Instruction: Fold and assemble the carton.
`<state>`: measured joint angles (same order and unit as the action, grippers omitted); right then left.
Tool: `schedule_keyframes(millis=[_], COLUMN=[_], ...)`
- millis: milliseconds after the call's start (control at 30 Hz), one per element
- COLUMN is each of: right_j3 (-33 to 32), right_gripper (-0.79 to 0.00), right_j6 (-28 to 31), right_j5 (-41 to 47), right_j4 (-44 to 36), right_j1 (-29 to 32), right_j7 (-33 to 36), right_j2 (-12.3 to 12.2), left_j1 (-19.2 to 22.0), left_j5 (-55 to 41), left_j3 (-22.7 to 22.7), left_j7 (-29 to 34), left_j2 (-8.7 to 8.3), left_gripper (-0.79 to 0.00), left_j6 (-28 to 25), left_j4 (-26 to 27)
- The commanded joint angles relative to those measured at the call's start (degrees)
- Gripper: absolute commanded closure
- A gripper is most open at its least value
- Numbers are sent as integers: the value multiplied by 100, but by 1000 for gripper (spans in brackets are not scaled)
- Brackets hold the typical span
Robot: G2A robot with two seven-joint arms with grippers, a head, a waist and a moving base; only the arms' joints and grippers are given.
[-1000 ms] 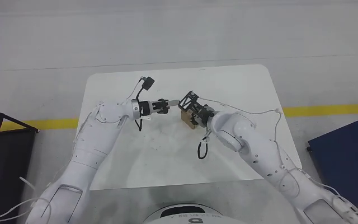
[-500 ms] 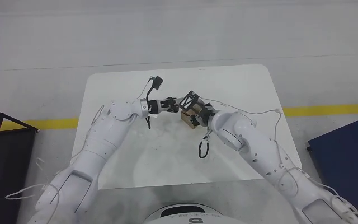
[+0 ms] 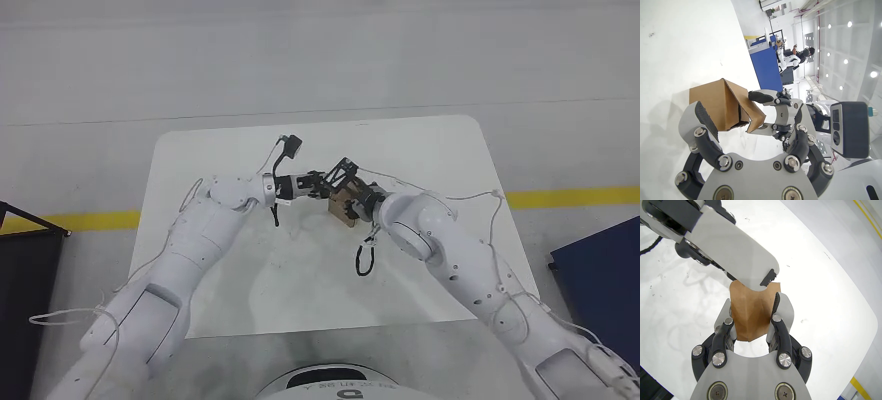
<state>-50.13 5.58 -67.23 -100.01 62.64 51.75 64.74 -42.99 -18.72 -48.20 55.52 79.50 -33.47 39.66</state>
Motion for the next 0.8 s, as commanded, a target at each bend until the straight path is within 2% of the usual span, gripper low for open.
schedule_keyframes(millis=[0, 67, 133, 167, 567, 600, 633, 667, 700, 733, 767], right_j3=[-20, -56, -85, -101, -78, -101, -124, -192, -257, -329, -416], right_gripper=[-249, -182, -40, 0, 0, -31, -311, -514, -656, -745, -785], right_j6=[-31, -69, -87, -93, -256, -262, -262, -279, -302, -300, -274], right_j5=[-30, -62, -106, -126, -737, -639, -562, -404, -245, -56, 200], right_j4=[-9, -15, -34, -46, -350, -360, -363, -360, -358, -355, -359], right_j1=[3, 22, 50, 65, 316, 333, 341, 354, 372, 397, 434], right_j7=[-32, -71, -100, -112, -102, -111, -111, -110, -125, -140, -156], right_j2=[9, 14, 17, 18, 45, 53, 57, 63, 68, 70, 71], left_j1=[-17, -44, -83, -105, -323, -344, -363, -397, -422, -449, -477], left_j5=[-129, -252, -352, -404, -681, -714, -749, -835, -890, -945, -1001], left_j3=[-43, -96, -144, -169, -456, -482, -497, -527, -545, -562, -583], left_j7=[-23, -23, 5, 19, 59, 49, 53, 71, 84, 94, 103], left_j2=[11, 12, 8, 5, -71, -76, -78, -79, -79, -79, -80], left_gripper=[-785, -785, -785, -785, -785, -785, -785, -785, -785, -785, -785], left_j6=[-116, -206, -266, -296, -530, -564, -581, -604, -611, -620, -636], left_j4=[-55, -100, -150, -166, -229, -199, -174, -115, -70, -26, 14])
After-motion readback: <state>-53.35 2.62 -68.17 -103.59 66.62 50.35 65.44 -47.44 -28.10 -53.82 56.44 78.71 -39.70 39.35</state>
